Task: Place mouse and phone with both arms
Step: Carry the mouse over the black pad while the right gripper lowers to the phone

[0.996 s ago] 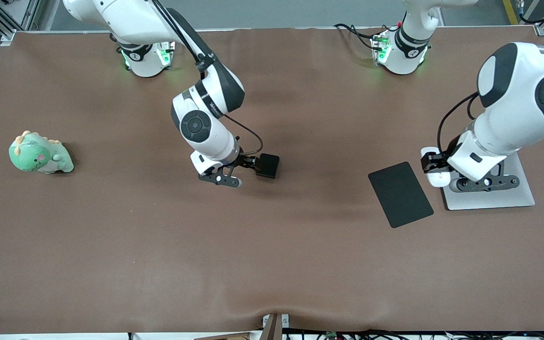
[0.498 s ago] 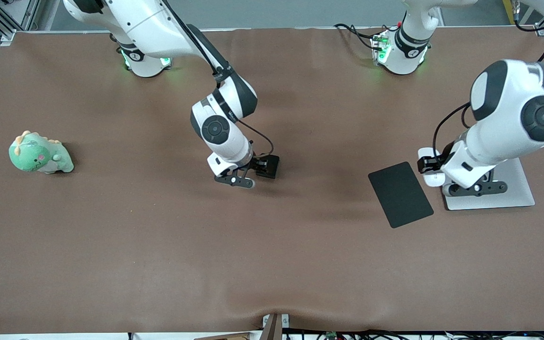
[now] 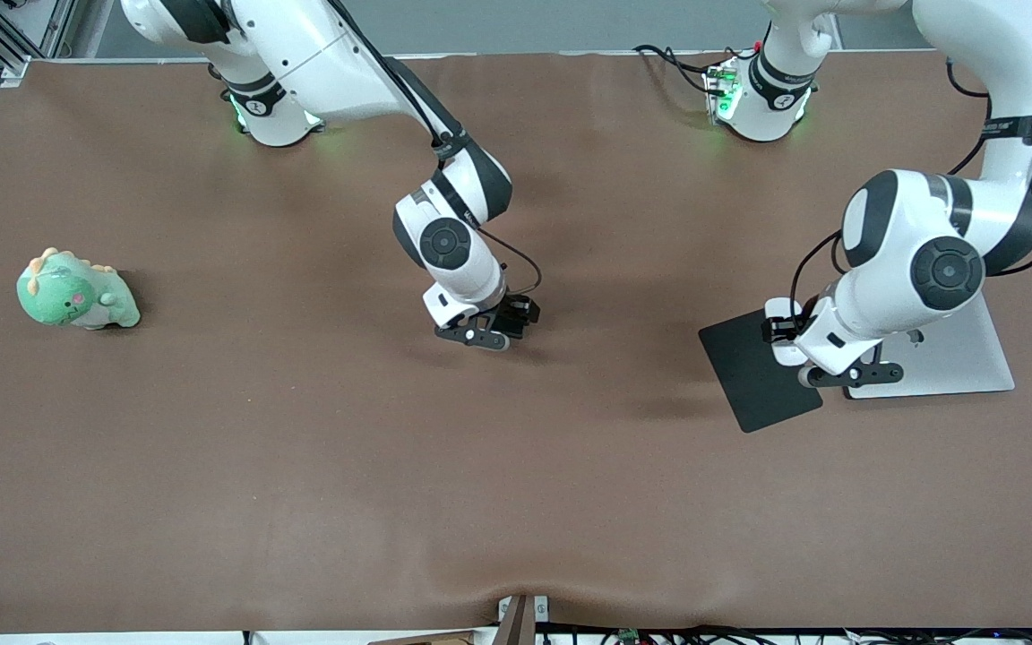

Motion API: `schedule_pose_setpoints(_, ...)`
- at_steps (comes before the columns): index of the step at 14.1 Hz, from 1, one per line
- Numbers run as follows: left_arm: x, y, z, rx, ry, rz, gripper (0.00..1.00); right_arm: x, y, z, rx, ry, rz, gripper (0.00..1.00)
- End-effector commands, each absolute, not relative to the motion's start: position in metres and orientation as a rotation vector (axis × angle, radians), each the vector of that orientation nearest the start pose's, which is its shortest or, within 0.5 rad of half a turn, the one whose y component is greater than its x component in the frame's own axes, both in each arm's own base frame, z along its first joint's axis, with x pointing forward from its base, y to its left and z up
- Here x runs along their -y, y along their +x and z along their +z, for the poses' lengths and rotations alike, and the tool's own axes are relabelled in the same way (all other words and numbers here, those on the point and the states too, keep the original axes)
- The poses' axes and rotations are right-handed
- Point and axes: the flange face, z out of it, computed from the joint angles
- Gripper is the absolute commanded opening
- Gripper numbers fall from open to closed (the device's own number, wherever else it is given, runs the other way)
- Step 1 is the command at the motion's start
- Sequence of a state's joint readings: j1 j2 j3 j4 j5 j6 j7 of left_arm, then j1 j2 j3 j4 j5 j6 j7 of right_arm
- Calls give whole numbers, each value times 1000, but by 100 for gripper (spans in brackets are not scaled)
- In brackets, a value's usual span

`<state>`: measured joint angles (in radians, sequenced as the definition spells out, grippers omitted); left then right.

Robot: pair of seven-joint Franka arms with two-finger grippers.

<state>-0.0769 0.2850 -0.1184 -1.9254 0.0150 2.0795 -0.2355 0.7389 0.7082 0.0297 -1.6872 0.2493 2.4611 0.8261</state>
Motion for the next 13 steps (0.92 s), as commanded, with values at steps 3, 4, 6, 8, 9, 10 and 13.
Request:
schedule_pose_setpoints(3, 107, 576, 293, 33, -3115, 172, 0, -482, 492, 182, -378, -2958, 120, 100)
schedule_pose_setpoints(4, 101, 575, 284, 46, -3118, 166, 0, -482, 491, 181, -367, -2968, 113, 100)
schedule_pose_setpoints(6, 82, 577, 265, 92, -3126, 149, 0, -485, 486, 172, -372, -2975, 127, 100)
schedule_pose_setpoints(8, 81, 576, 248, 91, -3134, 128, 0, -489, 481, 166, -386, -2986, 126, 100)
schedule_pose_setpoints(9, 80, 576, 243, 94, -3135, 129, 0, -488, 482, 166, -371, -2997, 116, 100)
schedule_pose_setpoints(10, 79, 577, 237, 99, -3137, 127, 0, -488, 483, 167, -343, -3009, 100, 64)
schedule_pose_setpoints(13, 64, 579, 217, 96, -3143, 110, 0, -487, 493, 180, -291, -3039, 61, 0)
